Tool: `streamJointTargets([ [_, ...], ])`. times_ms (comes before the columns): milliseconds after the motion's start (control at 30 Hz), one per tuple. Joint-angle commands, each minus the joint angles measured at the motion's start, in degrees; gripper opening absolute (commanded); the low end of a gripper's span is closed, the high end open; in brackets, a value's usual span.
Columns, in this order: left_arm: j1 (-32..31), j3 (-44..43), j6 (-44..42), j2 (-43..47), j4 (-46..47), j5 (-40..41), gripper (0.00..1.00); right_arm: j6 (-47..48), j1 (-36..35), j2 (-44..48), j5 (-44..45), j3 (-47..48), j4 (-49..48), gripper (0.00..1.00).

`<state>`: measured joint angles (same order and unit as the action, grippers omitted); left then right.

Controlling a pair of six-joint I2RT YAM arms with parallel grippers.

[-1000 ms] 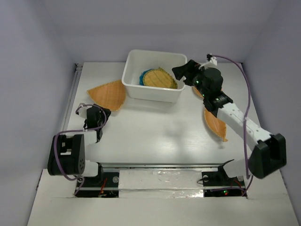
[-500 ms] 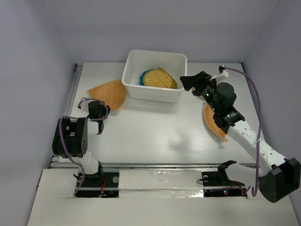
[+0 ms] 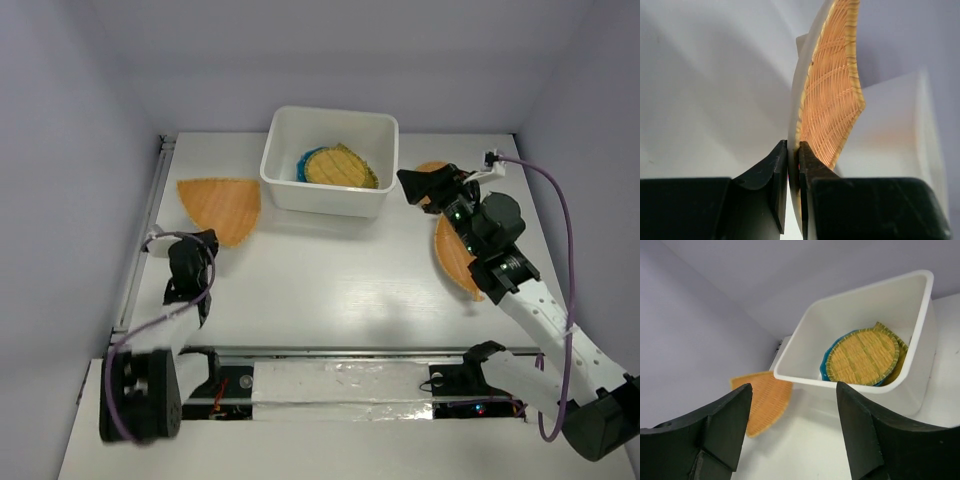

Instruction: Place the plates into the plastic bin on the countertop

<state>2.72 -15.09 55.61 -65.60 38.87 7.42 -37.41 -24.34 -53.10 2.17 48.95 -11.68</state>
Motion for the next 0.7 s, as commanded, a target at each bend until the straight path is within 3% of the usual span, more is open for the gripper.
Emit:
streamJointTargets([
  [0, 0.3, 1.1, -0.1, 15.6, -5.1, 9.3, 0.00, 2.0, 0.1, 1.7, 0.8, -0.9, 1.0, 0.73],
  [67, 0.3, 1.2, -0.5, 27.2, -9.7, 11.4, 0.00, 2.1, 0.1, 2.3, 1.2, -1.0, 1.3, 0.67],
  [167, -0.3, -0.2, -1.6, 39.6, -16.6, 13.3, 0.00, 2.3, 0.1, 4.3, 3.2, -1.3, 2.0, 0.39],
  [200, -0.3, -1.7, -1.7, 41.7, -17.9, 12.9, 0.00, 2.3, 0.1, 5.0, 3.7, -1.5, 2.2, 0.18],
  [267, -0.3, -3.9, -1.9, 44.3, -18.2, 10.0, 0.00, 2.5, 0.1, 6.3, 4.3, -1.7, 2.5, 0.09],
  [400, -0.3, -12.9, -2.4, 36.8, -13.7, -3.8, 0.00, 2.5, 0.1, 6.8, 4.9, -1.7, 3.5, 0.09],
  [433, -1.0, -14.2, -1.8, 31.2, -12.3, -11.3, 0.00, 2.3, 0.1, 6.9, 4.9, -1.9, 3.5, 0.09],
  [500, -3.9, -16.2, -0.7, 25.7, -6.1, -16.5, 0.00, 2.1, 0.1, 7.6, 5.3, -2.6, 3.4, 0.10],
  [667, -18.3, -28.1, -8.1, 9.6, -6.4, -12.3, 0.00, 2.7, 0.1, 9.2, 6.9, -3.1, 4.9, 0.11],
])
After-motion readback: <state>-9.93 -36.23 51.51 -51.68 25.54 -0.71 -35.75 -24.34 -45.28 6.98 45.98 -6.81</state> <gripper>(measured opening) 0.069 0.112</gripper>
